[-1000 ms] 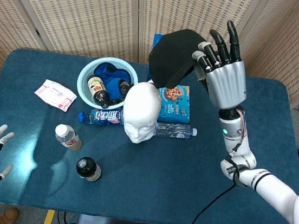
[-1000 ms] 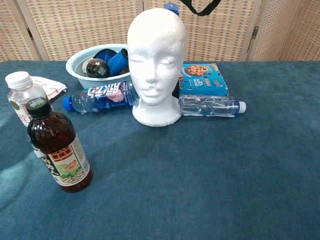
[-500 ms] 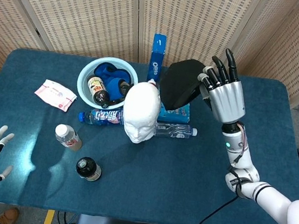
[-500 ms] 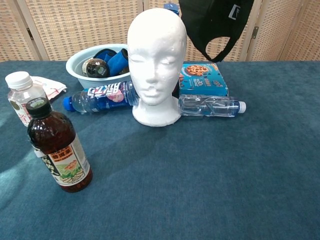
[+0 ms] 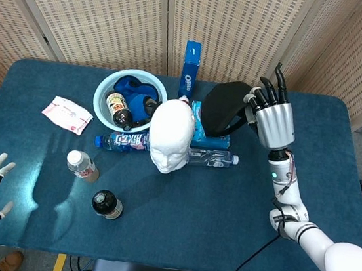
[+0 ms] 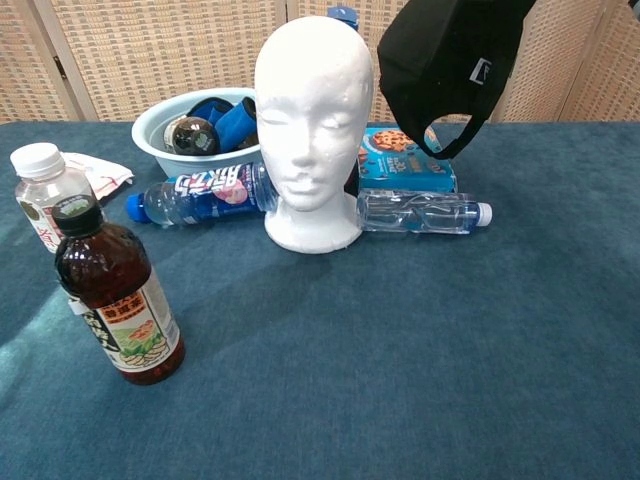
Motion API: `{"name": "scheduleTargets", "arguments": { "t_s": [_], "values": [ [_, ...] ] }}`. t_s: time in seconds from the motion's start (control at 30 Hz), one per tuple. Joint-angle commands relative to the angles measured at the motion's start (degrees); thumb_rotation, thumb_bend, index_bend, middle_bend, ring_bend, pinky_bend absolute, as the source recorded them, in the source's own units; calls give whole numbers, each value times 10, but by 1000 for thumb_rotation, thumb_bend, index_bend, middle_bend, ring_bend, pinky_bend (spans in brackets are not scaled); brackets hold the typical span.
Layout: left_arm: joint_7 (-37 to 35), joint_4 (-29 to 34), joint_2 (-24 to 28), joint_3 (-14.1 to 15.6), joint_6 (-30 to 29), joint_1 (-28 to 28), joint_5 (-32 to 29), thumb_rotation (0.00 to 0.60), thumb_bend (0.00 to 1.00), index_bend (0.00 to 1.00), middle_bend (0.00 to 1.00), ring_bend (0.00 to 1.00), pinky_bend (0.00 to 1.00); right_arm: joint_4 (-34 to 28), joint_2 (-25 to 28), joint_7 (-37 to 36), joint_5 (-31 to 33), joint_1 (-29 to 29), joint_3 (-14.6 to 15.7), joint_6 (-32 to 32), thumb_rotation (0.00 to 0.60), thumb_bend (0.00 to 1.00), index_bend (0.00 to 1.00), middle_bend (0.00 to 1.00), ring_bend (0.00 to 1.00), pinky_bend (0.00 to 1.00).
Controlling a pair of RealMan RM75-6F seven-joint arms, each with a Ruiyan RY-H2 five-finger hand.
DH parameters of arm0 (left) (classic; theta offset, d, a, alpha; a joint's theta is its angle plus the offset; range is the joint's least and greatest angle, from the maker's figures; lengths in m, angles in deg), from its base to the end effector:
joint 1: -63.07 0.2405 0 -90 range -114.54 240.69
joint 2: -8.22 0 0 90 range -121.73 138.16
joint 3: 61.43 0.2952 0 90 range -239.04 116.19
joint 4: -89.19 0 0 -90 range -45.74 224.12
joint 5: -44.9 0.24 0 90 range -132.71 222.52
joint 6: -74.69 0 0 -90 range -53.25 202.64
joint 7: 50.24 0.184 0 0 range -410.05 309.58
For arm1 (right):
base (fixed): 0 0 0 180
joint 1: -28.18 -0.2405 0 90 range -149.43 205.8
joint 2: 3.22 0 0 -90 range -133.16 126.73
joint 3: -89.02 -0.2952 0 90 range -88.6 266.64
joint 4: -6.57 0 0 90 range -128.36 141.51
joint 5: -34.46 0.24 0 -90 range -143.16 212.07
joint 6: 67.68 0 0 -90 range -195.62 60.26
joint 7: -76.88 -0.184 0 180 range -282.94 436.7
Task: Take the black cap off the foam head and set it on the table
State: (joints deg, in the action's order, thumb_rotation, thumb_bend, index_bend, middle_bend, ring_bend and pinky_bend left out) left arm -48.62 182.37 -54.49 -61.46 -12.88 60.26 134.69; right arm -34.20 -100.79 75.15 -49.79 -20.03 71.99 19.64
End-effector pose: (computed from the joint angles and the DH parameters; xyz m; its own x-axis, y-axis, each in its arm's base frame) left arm -0.3547 0.2016 0.1500 0.4352 0.0207 0.9001 0.8999 -0.0417 -0.4341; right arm -0.1568 -0.5030 0.0877 0.3094 0.5818 0.7522 -0.7355 -0.3549 0.5771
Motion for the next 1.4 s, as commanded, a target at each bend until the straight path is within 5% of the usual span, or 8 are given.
{"name": "scheduleTargets", "arguments": {
  "t_s": [0.03,0.43,0.87,1.2,1.4],
  "values": [
    [0,0,1,0,1,0,-1,600,243,132,0,0,0,31,-24,-19,5,1,4,-7,600,495,820,458,215,0],
    [-15,-12,-2,1,1,3,-4,600,243,132,0,0,0,87,-76,-72,8,43,28,5,600,495,821,462,220,0],
    [-25,-20,-5,2,1,2,-1,600,243,132,0,0,0,92,-95,-100,-25,132,93,39,600,495,821,462,221,0],
    [-30,-24,-7,3,2,2,-1,600,243,132,0,0,0,44,-71,-81,-42,174,130,14,600,492,813,417,219,0],
    [-32,-26,-8,3,0,4,-2,600,243,132,0,0,0,-17,-45,-49,-42,198,143,-6,600,408,681,365,168,0]
  ]
}}
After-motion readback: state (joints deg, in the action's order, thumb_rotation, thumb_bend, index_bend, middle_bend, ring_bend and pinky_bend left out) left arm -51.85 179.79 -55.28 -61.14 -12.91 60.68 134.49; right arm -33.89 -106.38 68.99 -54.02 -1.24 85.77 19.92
